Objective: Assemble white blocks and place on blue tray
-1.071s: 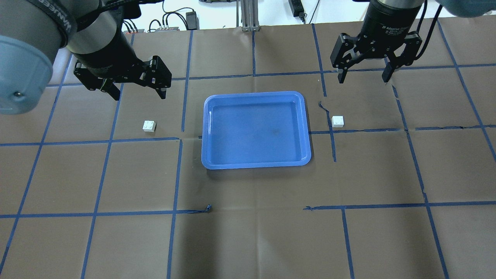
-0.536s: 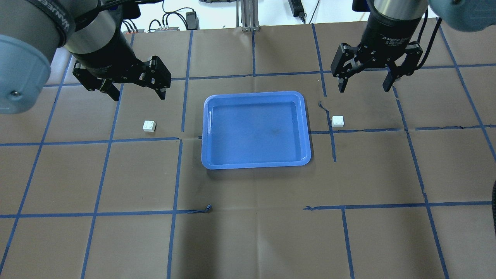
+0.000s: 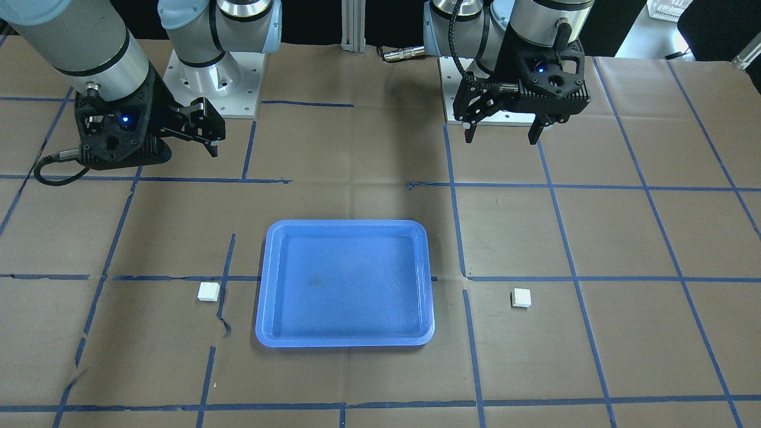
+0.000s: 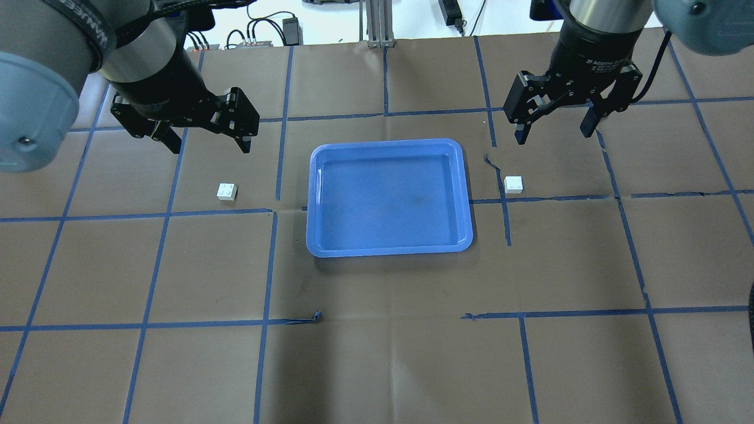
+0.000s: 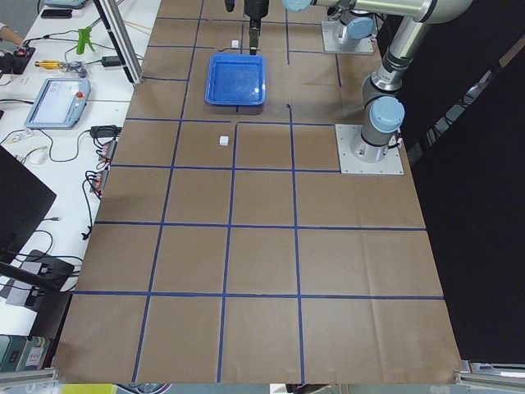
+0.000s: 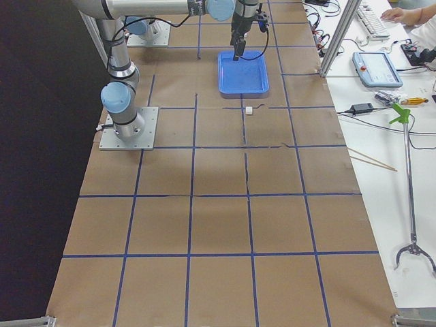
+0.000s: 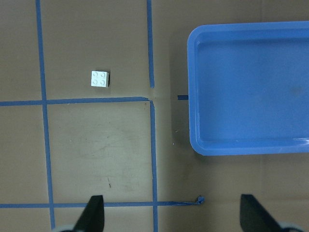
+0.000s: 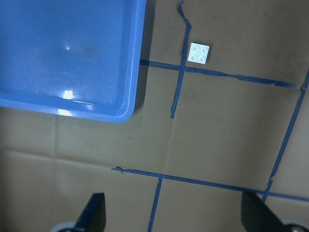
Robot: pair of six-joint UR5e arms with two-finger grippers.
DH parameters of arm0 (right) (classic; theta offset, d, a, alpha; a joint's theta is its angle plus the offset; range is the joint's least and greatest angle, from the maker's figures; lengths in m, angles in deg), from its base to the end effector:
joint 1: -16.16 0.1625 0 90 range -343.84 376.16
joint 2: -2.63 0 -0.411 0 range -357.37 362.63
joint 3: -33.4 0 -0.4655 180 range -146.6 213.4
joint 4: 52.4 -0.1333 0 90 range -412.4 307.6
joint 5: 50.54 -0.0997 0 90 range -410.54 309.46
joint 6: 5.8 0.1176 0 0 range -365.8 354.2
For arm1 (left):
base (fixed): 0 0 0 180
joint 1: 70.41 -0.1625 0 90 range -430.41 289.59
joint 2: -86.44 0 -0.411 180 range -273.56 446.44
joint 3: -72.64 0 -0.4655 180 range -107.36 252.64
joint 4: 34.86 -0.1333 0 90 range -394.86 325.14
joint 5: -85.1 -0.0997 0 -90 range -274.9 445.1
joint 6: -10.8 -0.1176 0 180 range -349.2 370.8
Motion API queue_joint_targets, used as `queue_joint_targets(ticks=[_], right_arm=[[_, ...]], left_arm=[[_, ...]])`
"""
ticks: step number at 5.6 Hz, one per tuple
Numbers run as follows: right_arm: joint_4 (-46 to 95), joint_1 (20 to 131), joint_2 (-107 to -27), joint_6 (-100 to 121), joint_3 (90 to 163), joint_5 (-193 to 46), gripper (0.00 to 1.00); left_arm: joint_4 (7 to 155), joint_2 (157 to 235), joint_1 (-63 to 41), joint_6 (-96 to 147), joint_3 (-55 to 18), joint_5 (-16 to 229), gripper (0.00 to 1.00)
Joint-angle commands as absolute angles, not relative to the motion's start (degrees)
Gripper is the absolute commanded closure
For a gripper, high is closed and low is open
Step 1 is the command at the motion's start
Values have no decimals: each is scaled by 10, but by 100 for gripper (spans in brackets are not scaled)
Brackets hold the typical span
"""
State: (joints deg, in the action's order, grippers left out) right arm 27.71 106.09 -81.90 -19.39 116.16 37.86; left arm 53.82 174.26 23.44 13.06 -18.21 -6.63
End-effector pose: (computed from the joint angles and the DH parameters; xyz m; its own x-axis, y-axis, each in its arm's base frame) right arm 0.1359 -0.5867 0.4555 -0.9719 -0.2276 -0.0601 -0.2337 0.9635 0.1308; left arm -0.1667 -0.5448 0.4712 -0.9993 0.0264 -0.0283 0.0277 0.9985 -0.0474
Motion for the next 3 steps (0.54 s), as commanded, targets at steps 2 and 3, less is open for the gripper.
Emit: queue_joint_targets(ticks=[2,3], right_arm=[[326,1047,-815,-618,1167,392,0],[390,1034,-808,-807,1178,393,0]], left_arm=[[529,1823,177,129,-193,-67,1],[500,1857,128,80,-191,-61,1]])
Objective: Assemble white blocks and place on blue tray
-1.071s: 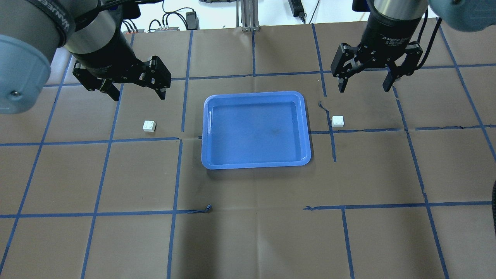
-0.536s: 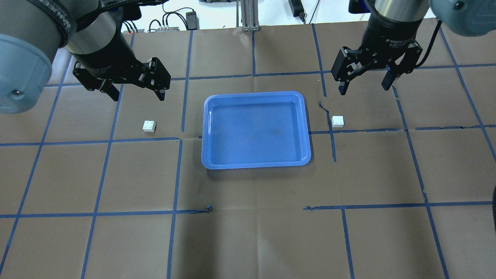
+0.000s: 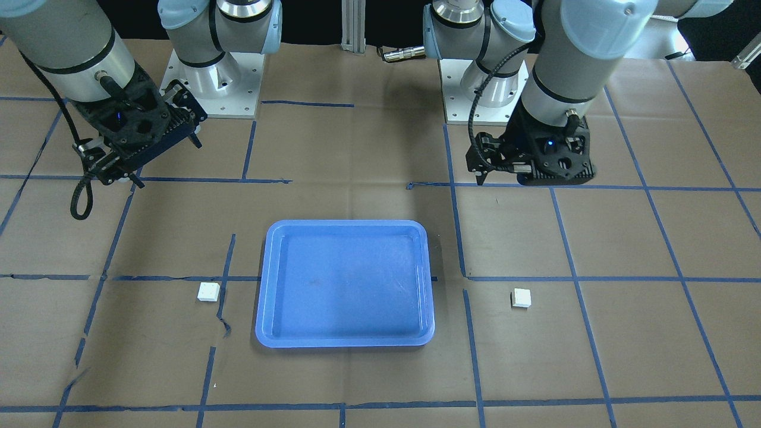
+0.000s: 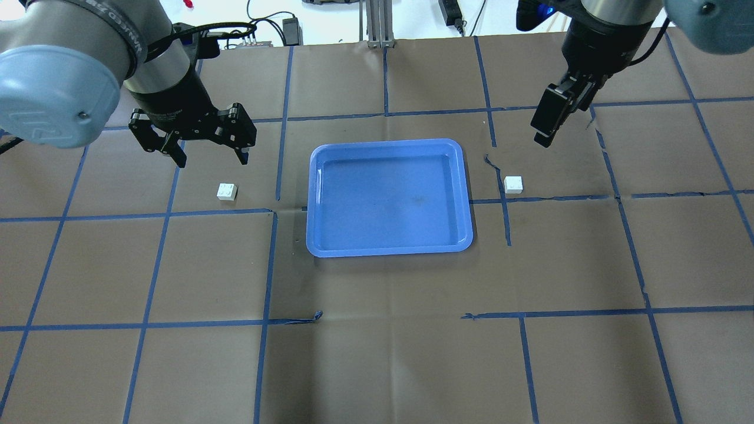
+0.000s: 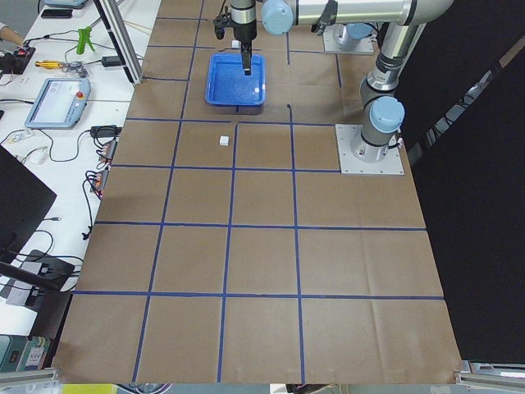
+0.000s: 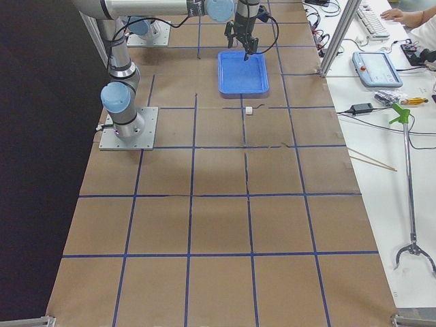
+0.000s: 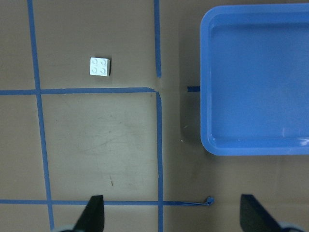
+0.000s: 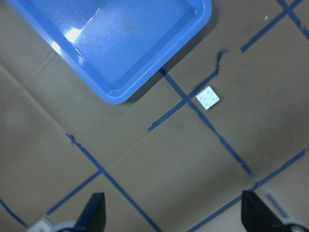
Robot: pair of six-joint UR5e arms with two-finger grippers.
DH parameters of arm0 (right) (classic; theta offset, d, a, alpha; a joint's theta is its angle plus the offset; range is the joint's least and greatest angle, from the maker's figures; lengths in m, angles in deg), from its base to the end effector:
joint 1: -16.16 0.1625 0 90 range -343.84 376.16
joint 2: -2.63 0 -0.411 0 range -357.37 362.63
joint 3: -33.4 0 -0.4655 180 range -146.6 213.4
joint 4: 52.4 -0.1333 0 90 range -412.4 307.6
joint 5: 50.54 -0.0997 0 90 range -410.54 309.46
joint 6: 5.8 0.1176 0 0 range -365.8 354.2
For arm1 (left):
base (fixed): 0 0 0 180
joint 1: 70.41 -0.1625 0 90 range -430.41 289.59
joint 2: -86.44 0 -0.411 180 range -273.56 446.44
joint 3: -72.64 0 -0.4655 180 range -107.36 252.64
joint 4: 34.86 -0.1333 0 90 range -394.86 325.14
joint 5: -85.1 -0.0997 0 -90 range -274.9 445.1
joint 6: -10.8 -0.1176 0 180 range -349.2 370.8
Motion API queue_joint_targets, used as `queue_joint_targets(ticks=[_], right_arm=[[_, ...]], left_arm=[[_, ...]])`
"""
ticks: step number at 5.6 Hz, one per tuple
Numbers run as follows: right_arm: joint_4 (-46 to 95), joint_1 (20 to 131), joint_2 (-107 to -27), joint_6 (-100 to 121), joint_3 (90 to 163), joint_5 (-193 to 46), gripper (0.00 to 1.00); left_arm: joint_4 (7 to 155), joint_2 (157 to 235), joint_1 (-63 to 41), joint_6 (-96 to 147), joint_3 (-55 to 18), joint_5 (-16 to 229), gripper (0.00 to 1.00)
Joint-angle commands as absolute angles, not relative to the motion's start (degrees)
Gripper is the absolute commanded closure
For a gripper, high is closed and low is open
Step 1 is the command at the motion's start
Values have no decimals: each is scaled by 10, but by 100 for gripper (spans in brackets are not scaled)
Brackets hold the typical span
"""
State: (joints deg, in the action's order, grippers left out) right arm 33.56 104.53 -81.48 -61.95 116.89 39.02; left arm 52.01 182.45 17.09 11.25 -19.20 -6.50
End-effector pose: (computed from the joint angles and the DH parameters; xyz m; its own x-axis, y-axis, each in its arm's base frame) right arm 0.1171 -0.6037 0.4530 -0.5804 -0.8126 -0.0538 -0.8143 0.5798 0.0269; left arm -0.1040 -0.5990 0.3823 -0.9984 -0.0491 -0.0285 -0.0513 0.9953 0.0821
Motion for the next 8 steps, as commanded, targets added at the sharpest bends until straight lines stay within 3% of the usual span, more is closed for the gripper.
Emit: queue_joint_targets(ticks=[1,5,7,8], right_arm=[[417,1007,-803,-942,1199,390,0],[545,919,-735,-1089,1287,233,0],[639,919,-674,-1089,1338,166,0],[668,916,-663,-1088,1365,148,1]], left_arm=[[452,1894,116,64,-193,-61,1],[208,2037,112,-68,-261,-67,1],[194,2058,107,-71,-273,-67,3],[195,2060,107,-71,-276,-68,15]])
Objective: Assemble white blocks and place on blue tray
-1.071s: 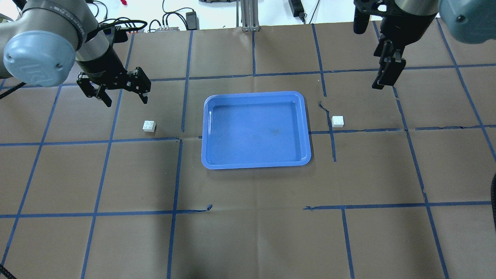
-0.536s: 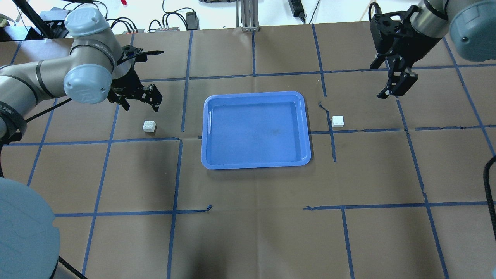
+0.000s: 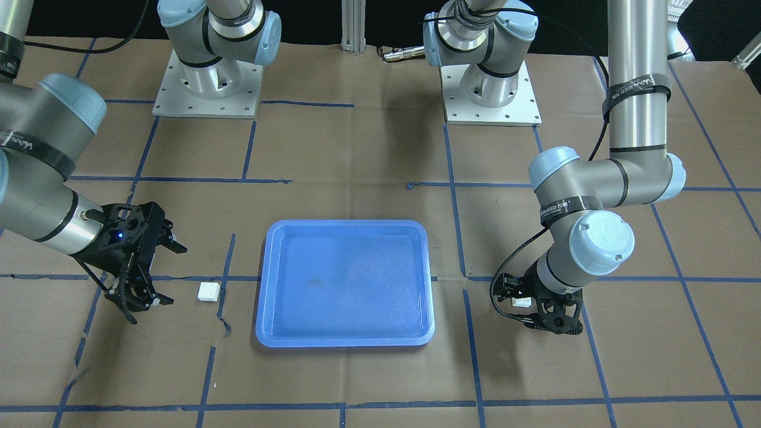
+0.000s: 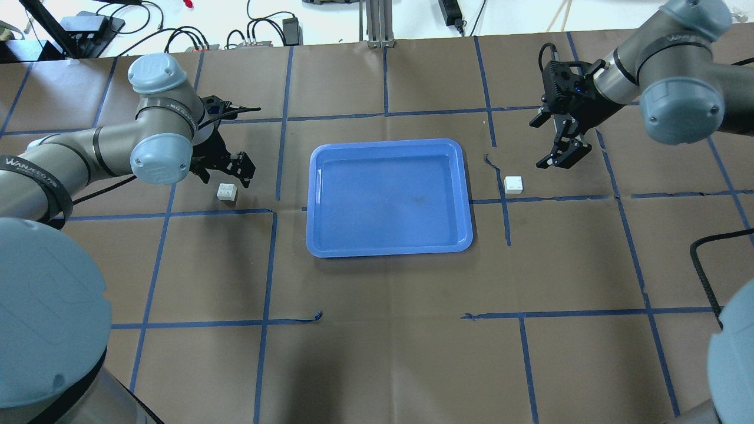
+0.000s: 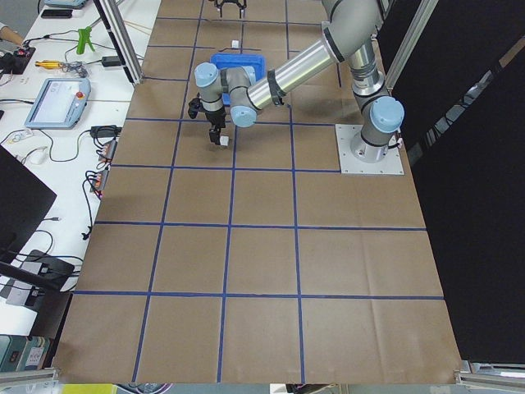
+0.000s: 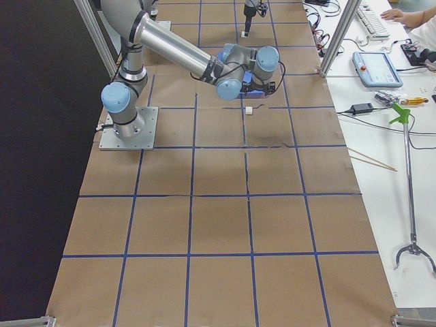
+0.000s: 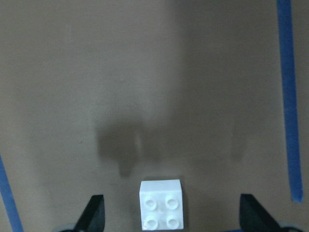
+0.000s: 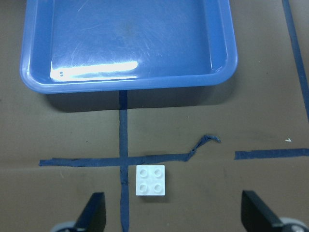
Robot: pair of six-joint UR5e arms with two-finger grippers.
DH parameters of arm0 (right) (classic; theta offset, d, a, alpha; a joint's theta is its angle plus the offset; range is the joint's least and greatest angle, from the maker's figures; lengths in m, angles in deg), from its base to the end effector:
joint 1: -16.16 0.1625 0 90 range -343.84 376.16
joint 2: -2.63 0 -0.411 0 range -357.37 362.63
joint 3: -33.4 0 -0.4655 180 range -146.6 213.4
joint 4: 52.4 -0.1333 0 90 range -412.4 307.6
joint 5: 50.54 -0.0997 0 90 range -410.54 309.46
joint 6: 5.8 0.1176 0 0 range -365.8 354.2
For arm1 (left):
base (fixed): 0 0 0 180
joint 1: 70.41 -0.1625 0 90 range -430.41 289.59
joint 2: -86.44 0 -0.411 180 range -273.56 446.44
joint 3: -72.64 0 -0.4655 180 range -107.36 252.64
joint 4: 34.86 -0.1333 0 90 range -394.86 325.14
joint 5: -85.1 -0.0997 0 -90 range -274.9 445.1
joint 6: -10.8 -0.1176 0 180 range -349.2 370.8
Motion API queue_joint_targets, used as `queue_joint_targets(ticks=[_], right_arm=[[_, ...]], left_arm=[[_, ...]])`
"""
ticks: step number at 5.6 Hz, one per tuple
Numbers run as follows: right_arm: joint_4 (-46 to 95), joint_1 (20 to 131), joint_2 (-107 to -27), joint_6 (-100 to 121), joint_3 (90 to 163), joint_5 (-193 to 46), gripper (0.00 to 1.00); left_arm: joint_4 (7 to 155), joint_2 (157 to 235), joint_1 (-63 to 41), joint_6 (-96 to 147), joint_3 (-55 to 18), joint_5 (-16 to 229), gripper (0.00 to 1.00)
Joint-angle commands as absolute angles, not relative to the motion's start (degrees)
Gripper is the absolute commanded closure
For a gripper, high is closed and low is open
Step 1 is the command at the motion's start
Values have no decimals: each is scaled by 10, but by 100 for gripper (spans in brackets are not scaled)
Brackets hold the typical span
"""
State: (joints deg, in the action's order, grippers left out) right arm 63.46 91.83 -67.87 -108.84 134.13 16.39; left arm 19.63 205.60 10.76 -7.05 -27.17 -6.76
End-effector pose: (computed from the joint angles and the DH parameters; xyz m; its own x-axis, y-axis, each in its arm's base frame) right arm 0.0177 -0.6553 0.2001 -0.0410 -0.9991 0.0139 -0.9169 0.0320 -0.3978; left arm -0.0275 -0.6667 0.1053 -0.9873 0.1581 -0.0123 0.1570 0.9853 0.0674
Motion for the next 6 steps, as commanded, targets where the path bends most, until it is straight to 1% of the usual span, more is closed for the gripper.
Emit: queue_joint_targets(ticks=[1,2,3,5,6], right_arm=[[702,906,-653,-1090,1391,115,1],[731,903,-636,-1093,1409,99,1],[733,903,-625,-1128,1414,98,1],[737,903,-611,-1183,1414,102,1],[737,902,-609,-1184,1416,112,1]], left_arm=[[195,2060,107,-72,-276,-68,45],[196,2060,107,-71,-276,-67,83],[196,2056,107,-73,-275,-68,98],[203,2033,123,-89,-258,-84,100],[213,2016,167,-102,-257,-82,100]])
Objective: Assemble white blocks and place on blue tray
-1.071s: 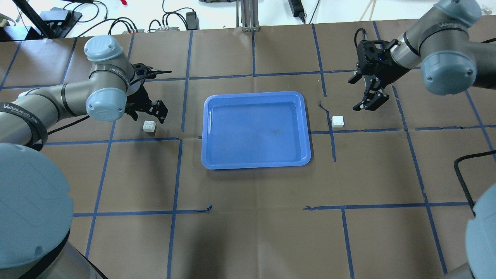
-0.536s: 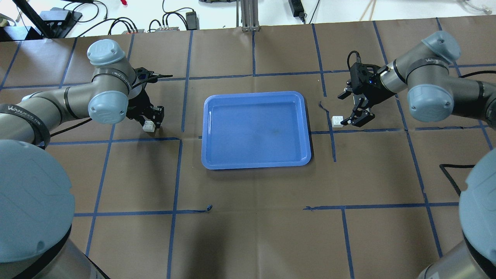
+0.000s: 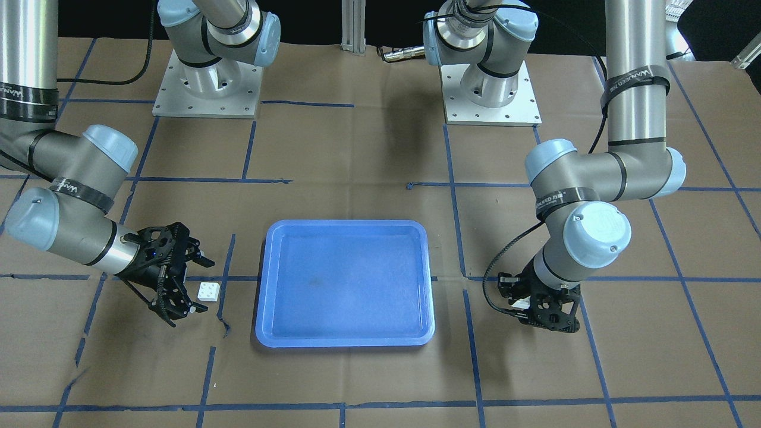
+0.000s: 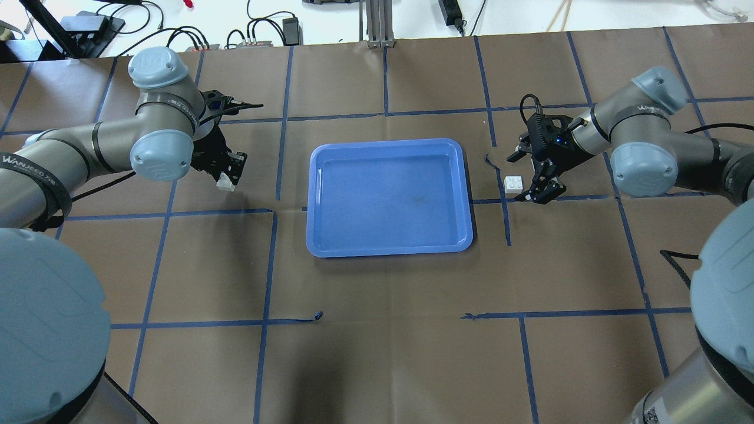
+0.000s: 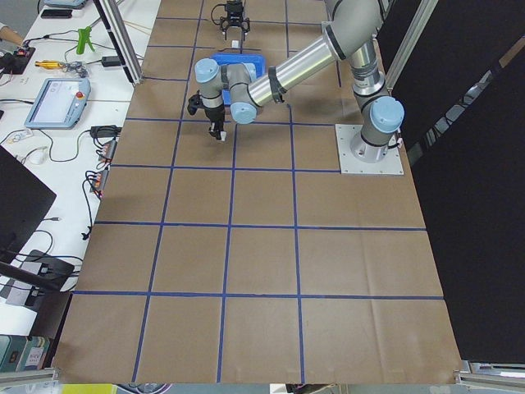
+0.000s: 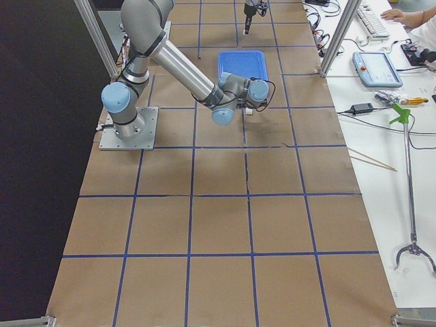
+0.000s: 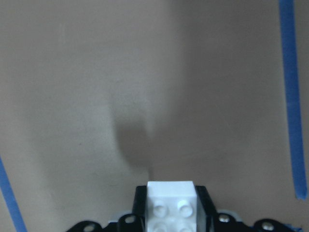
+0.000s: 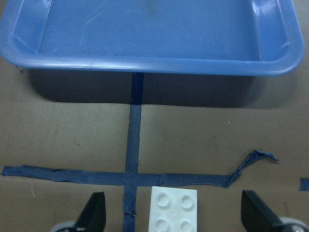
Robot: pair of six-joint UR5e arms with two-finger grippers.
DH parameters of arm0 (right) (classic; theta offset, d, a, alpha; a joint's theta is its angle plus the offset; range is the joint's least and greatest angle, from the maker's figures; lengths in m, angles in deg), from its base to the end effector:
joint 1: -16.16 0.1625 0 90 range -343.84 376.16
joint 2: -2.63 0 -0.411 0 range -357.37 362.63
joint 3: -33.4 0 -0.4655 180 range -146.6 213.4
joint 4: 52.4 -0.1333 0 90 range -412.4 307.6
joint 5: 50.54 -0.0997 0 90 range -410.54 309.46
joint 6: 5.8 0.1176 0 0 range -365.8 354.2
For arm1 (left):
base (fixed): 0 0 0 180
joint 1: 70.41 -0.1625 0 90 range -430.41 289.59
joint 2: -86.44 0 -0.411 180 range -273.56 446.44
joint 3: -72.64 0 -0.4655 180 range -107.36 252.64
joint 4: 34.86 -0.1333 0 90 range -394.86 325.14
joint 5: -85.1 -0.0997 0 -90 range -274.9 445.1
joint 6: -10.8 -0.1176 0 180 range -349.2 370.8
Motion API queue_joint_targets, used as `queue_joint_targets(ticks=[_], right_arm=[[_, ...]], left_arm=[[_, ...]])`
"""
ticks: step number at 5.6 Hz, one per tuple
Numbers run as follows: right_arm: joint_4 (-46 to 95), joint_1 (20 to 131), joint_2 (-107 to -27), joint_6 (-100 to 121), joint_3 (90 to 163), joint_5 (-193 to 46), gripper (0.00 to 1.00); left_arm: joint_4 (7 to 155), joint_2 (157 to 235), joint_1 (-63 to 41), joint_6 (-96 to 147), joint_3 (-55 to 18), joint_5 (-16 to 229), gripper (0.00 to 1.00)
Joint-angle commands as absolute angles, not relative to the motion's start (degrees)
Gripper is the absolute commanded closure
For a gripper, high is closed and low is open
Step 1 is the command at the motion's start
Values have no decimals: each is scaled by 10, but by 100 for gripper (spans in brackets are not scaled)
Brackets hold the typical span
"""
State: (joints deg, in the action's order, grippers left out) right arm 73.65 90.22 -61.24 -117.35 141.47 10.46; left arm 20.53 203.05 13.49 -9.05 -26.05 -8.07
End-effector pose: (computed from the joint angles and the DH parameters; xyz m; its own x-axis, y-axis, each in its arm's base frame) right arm 0.0185 -0.6281 0.0910 0.0491 -0.9978 0.0444 -0.8645 -0.0647 -0.4984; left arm -0.0557 -0.6720 0.1424 -0.9700 0.2384 -0.0479 0.2372 0.9710 0.0301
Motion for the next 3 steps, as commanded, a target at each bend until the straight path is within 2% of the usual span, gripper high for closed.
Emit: queue_joint_targets(ticks=[1,2,3], right_arm=[[734,894,-608,-1182,1416,112,1],[729,880,-604,-1181,1416,111,2],[728,880,-606,-1178,1414,106,9]], left_arm=[[211,2011,230,-168,-257,-80,100],[212,2007,278,-233,-257,-79,100],[213,2017,319,-314,-258,-73,100]])
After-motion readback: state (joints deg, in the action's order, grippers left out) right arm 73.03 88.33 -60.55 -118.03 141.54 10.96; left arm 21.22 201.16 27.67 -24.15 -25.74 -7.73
